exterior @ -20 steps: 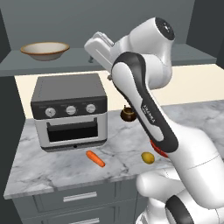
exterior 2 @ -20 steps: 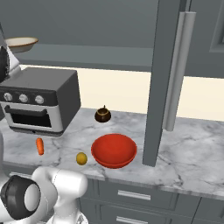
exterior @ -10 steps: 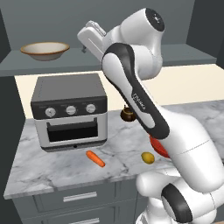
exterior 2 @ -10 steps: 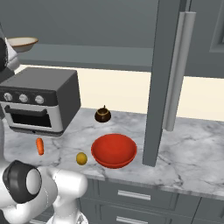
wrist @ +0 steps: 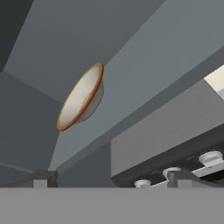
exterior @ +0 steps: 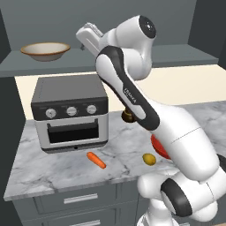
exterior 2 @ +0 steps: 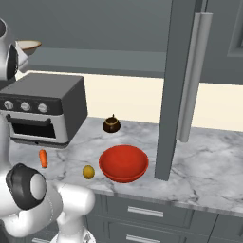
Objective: Pick both bowls and place them on the counter. Then place the lemon in one bowl and place the carrot in the other bowl.
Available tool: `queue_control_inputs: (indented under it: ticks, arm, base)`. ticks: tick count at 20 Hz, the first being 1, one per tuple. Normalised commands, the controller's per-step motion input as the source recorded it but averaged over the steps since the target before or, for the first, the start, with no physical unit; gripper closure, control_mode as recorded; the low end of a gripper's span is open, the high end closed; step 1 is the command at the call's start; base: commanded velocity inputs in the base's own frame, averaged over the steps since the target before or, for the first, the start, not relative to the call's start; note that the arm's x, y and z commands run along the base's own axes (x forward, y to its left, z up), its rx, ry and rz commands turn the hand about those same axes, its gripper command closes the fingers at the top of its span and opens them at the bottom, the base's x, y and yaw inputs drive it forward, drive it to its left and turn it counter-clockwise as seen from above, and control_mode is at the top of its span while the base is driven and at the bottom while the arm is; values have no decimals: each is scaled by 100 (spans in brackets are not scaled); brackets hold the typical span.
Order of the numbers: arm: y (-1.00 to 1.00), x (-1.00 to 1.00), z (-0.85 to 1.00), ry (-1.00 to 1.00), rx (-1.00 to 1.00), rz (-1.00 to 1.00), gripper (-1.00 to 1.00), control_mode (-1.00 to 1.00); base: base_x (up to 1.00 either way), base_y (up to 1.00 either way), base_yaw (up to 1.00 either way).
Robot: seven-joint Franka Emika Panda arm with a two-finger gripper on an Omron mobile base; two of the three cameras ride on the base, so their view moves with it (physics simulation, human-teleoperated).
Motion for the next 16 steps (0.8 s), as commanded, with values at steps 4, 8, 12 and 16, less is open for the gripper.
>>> queue_control_inputs:
  ticks: [4, 8, 12, 16]
  arm:
    - [17, 60, 0, 8, 1, 0, -100, -100]
    - [20, 47, -1, 5, 0, 0, -100, -100]
    - [21, 38, -17, 3, 0, 0, -100, -100]
    - [28, 36, -22, 0, 0, 0, -100, -100]
  base:
    - [0, 0, 0]
    - [0, 0, 0]
    - [0, 0, 0]
    - [0, 0, 0]
